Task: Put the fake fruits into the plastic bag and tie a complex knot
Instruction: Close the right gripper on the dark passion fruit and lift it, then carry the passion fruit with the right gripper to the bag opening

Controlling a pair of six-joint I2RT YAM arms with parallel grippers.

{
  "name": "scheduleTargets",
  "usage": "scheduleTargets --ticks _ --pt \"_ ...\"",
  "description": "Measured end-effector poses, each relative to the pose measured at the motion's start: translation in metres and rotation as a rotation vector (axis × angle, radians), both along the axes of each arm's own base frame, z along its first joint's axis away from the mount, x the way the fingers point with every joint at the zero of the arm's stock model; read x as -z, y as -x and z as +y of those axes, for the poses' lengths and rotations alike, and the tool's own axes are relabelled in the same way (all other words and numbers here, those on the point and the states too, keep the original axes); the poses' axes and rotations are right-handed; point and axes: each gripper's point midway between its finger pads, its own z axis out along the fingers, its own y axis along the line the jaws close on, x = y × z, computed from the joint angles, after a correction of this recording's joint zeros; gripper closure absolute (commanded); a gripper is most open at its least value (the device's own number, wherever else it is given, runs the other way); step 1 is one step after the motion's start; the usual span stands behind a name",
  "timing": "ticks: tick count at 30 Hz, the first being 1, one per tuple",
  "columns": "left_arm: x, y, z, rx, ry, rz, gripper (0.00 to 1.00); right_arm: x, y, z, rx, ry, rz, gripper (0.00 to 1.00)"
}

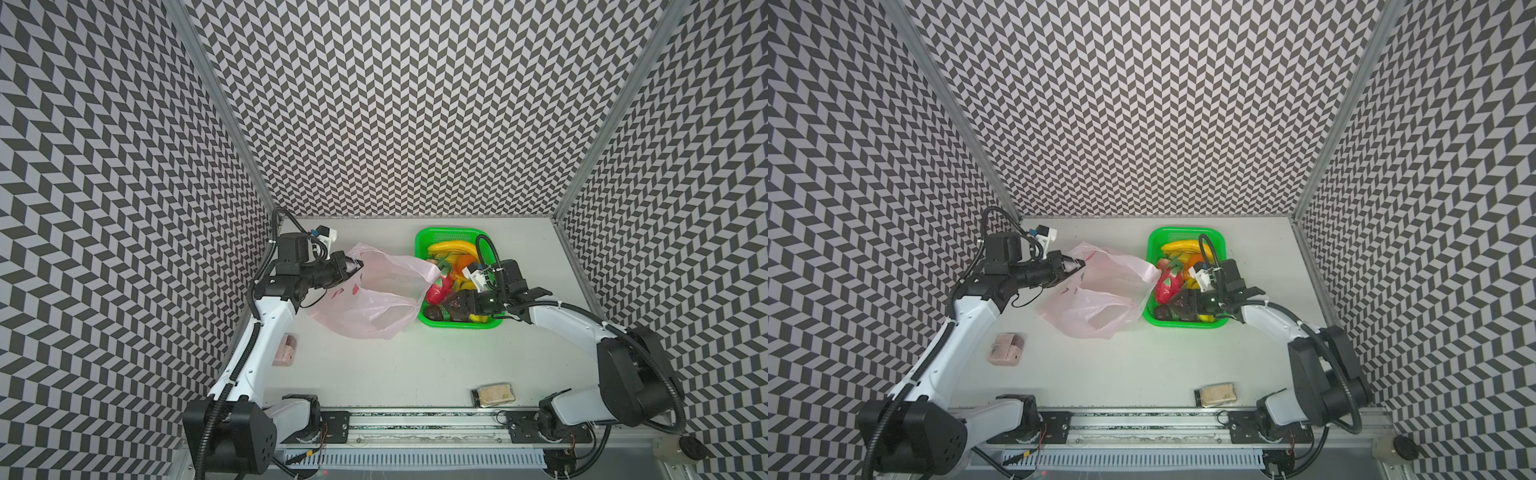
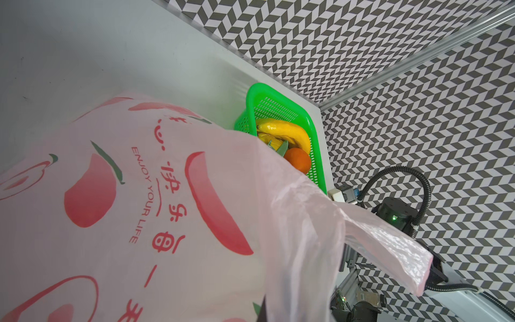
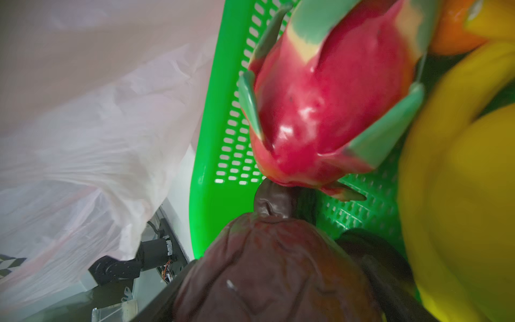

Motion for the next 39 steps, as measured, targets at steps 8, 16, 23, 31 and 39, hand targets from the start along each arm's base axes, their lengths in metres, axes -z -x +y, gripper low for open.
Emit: scheduleTargets --ticks 8,16,23,31,39 --pt "0.003 -0.001 0.001 0.001 -0.012 0.021 1.0 -0.033 0.001 -0.014 0.045 -0.073 -0.046 0.42" --pt "0.008 -0.004 -0.002 0.005 0.012 0.063 1.0 -0.063 0.013 -0.016 0.039 -0.123 -0.113 0.43" --pt "0.002 -0.007 -0.003 0.0 0.028 0.047 1.0 -0.075 0.025 -0.022 0.066 -0.154 -0.139 0.43" --pt "-0.007 -0.01 -0.004 0.005 0.022 0.026 1.0 -0.079 0.048 -0.01 0.029 -0.202 -0.108 0.43" --pt "-0.01 -0.009 -0.008 0.019 0.024 0.017 1.0 -0.105 0.077 0.033 -0.084 -0.308 -0.137 0.44"
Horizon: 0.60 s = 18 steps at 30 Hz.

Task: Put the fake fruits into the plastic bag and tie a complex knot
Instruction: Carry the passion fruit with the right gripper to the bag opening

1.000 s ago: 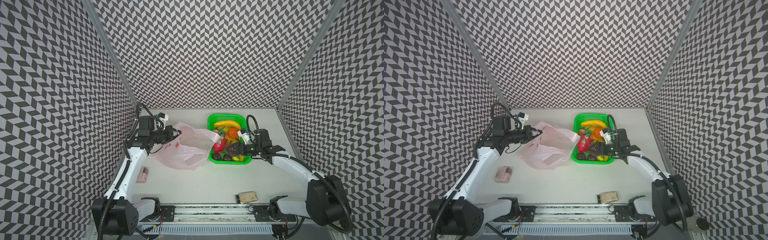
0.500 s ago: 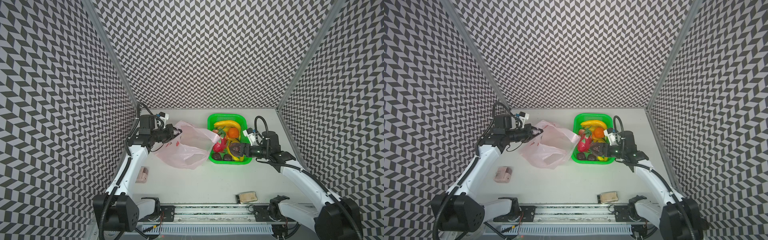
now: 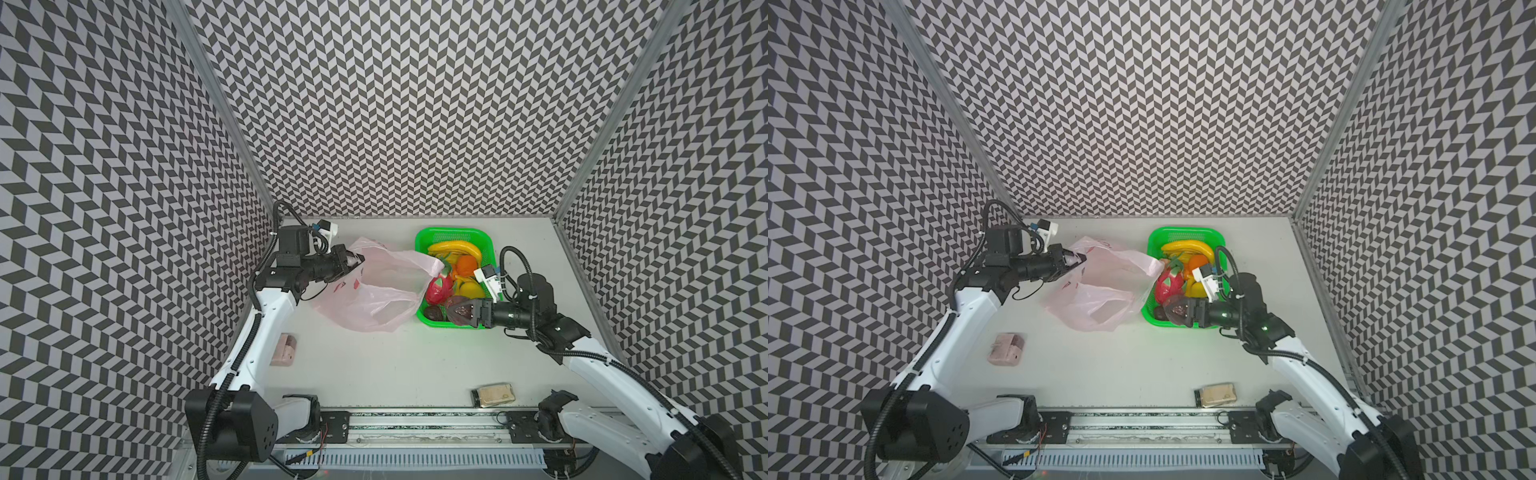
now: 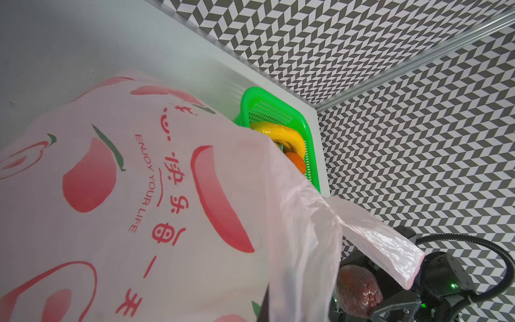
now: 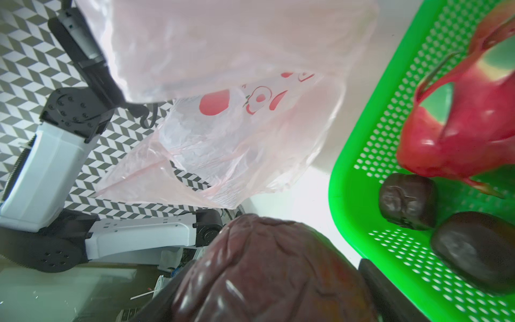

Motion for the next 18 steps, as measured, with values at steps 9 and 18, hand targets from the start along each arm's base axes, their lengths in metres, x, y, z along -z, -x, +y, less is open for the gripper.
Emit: scheduleTargets --ticks 9,18 --pt "-0.001 0.004 -0.011 0.033 0.001 -0.007 1.0 -0.007 -0.009 0.033 -0.025 -0.049 0.002 0.44" --pt "-0.006 0.015 -0.031 0.112 0.011 -0.021 1.0 -0.026 -0.056 0.055 0.032 -0.07 -0.063 0.44"
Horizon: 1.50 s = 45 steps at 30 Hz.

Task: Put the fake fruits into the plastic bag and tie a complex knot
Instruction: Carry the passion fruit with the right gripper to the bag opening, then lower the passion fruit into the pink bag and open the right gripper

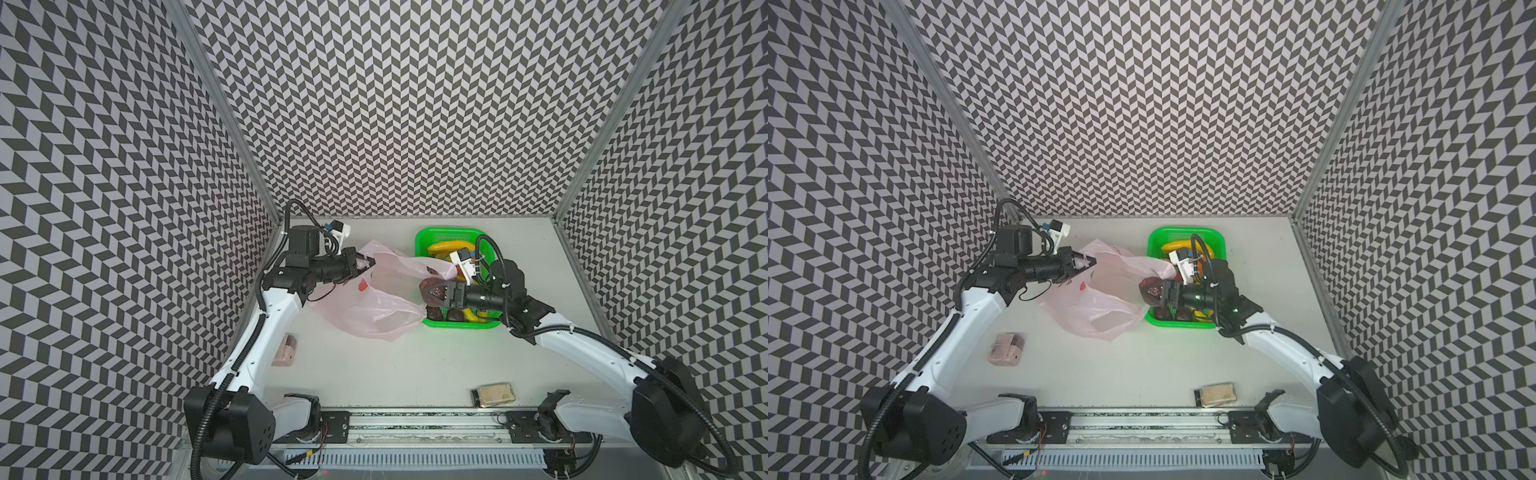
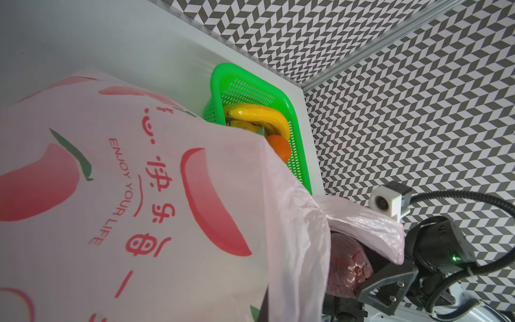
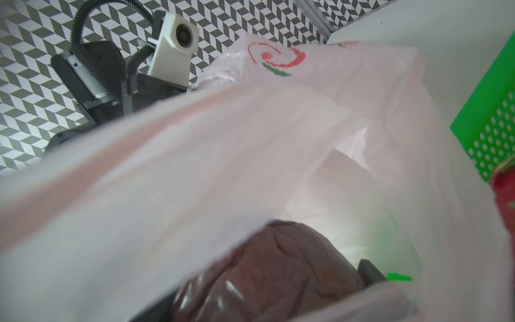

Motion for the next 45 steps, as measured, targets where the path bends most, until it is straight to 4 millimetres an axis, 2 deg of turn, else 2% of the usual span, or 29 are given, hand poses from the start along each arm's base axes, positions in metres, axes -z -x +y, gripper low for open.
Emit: scheduleTargets --ticks 6,10,16,29,33,45 --pt "-0.016 0.008 -0.017 0.057 0.047 -0.027 1.0 -0.03 -0.029 0.018 0.0 -0.024 -0.079 0.43" --pt "-0.027 0.017 -0.03 0.086 0.095 -0.053 1.0 -0.034 -0.037 0.023 -0.005 -0.017 -0.11 0.43" --pt "-0.023 0.033 -0.048 0.114 0.16 -0.038 1.0 -0.019 -0.044 0.026 -0.023 0.054 -0.129 0.42" --pt "0.003 0.03 -0.049 0.061 0.205 0.016 1.0 0.032 -0.051 0.024 -0.045 0.232 -0.095 0.39" --pt "0.013 0.032 -0.049 0.056 0.203 0.036 1.0 0.036 -0.054 0.023 -0.047 0.26 -0.094 0.33" --pt "0.008 0.029 -0.049 0.055 0.21 0.01 1.0 0.03 -0.054 0.028 -0.068 0.254 -0.095 0.19"
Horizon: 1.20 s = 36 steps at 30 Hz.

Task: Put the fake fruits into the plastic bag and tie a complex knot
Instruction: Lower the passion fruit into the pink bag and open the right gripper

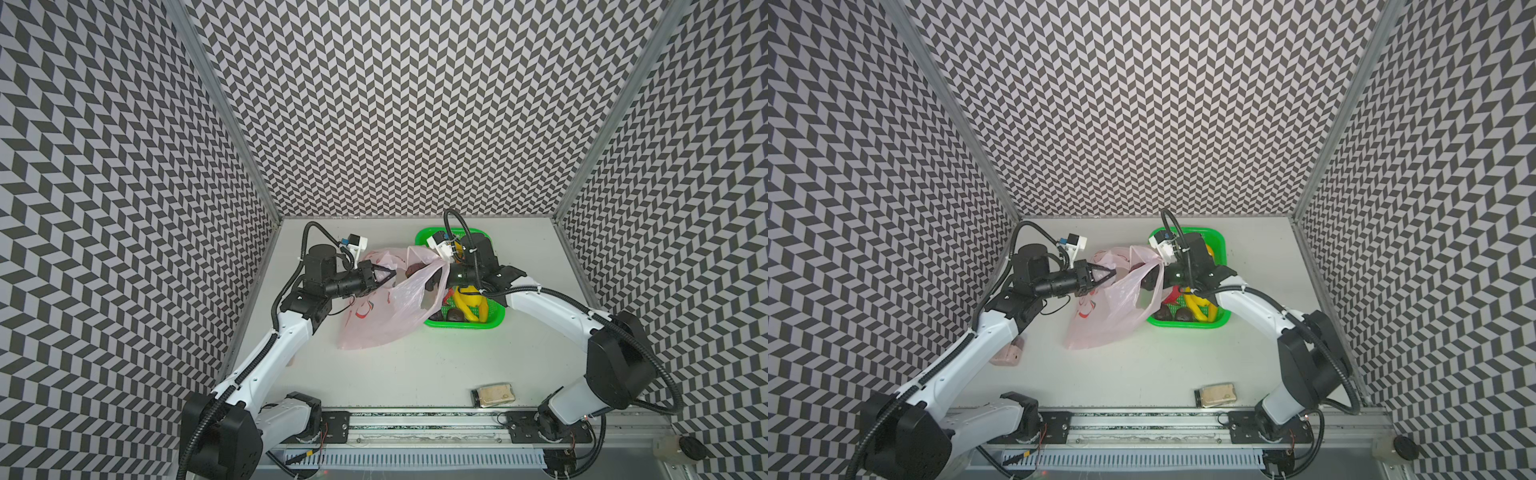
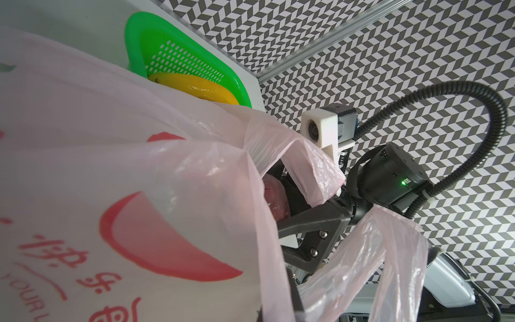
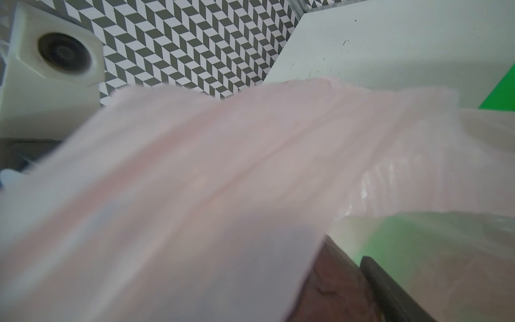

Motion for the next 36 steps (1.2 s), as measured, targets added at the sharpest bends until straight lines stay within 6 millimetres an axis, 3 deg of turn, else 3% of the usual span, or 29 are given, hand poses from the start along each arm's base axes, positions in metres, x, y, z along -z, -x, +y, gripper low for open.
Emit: scheduleTargets --ticks 19,36 --pt "-0.002 0.0 0.0 0.001 0.003 -0.008 1.0 -0.015 0.004 0.009 -0.032 -0.031 -0.01 0.07" --pt "-0.002 0.0 0.001 -0.002 0.002 -0.008 1.0 -0.011 0.005 0.006 -0.023 -0.01 0.004 0.08"
